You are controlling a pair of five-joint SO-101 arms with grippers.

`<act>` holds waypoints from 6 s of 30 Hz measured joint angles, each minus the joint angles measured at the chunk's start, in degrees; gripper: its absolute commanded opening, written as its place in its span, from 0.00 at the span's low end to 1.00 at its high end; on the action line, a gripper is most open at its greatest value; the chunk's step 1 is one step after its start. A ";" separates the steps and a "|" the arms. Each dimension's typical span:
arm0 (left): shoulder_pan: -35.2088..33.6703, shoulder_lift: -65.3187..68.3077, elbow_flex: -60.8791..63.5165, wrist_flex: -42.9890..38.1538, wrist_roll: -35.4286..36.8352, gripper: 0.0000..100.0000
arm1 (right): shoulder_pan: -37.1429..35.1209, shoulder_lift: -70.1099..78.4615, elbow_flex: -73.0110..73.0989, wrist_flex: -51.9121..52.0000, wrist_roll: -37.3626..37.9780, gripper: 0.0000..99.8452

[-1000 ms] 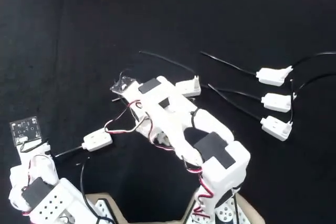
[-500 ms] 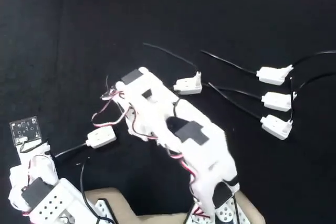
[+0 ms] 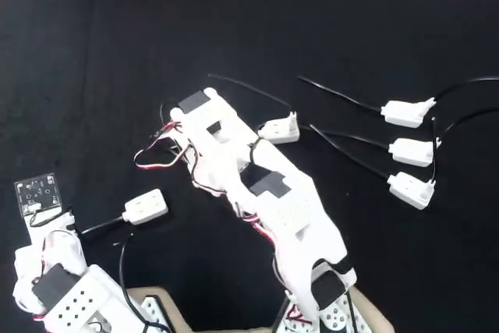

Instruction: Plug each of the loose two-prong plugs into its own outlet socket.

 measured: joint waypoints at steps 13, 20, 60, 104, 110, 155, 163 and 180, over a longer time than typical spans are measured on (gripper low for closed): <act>0.00 0.00 0.00 0.00 0.00 0.04 | -0.44 -17.32 12.04 -2.46 3.60 0.13; 0.00 0.00 0.00 0.00 0.00 0.04 | 0.79 -21.54 20.48 -9.93 6.07 0.30; 0.00 0.00 0.00 0.00 0.00 0.04 | -3.43 -45.27 43.34 -19.60 8.18 0.36; 0.00 0.00 0.00 0.00 0.00 0.04 | -3.34 -39.82 46.33 -25.14 5.10 0.03; 0.00 0.00 0.00 0.00 0.00 0.04 | -1.93 -54.95 46.33 -24.18 5.27 0.03; 13.10 0.00 -5.19 -2.81 0.44 0.07 | 7.12 -108.04 103.74 -93.45 -7.56 0.01; 20.92 0.00 -10.55 -0.88 9.32 0.12 | 8.53 -108.04 105.49 -93.98 -22.68 0.01; 26.55 22.42 -11.78 -8.26 12.57 0.12 | 8.70 -108.04 90.37 -53.54 -26.29 0.01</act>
